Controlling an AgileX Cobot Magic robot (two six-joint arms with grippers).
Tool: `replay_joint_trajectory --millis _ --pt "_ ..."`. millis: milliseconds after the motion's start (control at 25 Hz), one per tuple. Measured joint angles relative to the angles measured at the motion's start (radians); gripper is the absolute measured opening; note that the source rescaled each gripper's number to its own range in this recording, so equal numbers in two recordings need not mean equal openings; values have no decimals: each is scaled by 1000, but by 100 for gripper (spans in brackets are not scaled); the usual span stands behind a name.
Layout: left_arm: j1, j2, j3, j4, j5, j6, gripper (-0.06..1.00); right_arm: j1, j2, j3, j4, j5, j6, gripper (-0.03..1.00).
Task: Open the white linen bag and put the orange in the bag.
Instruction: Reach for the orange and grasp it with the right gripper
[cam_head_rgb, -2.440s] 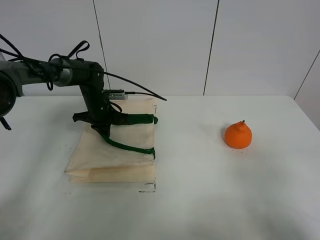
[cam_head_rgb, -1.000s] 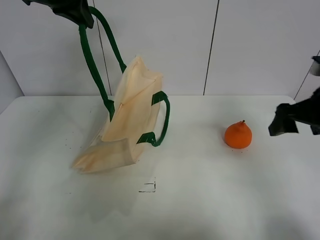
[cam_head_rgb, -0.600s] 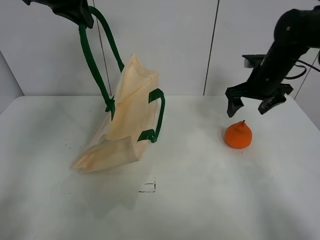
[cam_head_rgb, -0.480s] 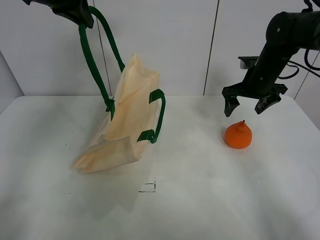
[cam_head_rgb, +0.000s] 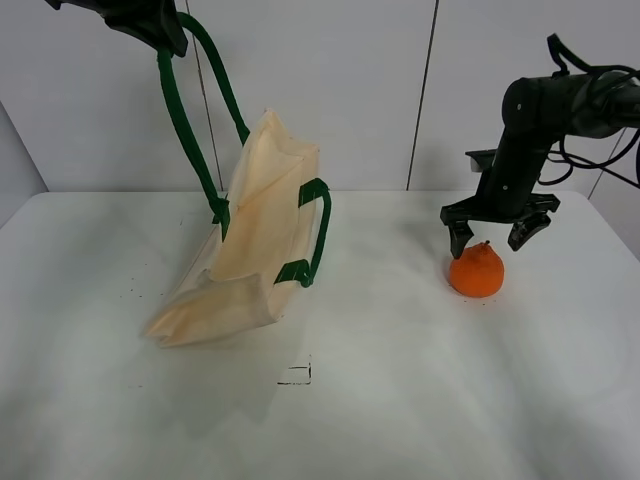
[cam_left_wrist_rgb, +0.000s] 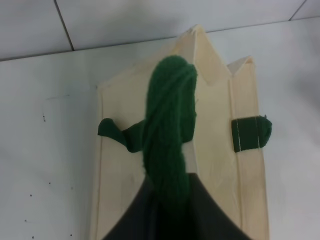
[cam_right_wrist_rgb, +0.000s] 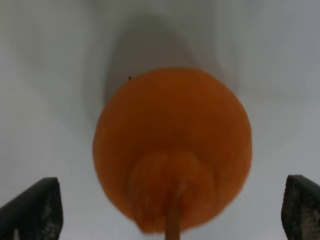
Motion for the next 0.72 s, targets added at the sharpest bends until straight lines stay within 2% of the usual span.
replay_joint_trajectory --millis 440,560,640,680,720 --pt "0 0 0 0 0 1 0 0 102 0 7 -59 0 100" --pt "0 0 0 0 0 1 0 0 106 0 6 -62 0 96" --pt "0 0 0 0 0 1 0 0 106 0 -5 -61 0 81" --pt "0 0 0 0 0 1 0 0 106 0 -14 -56 0 65" --pt "0 0 0 0 0 1 0 0 106 0 -26 -49 0 44"
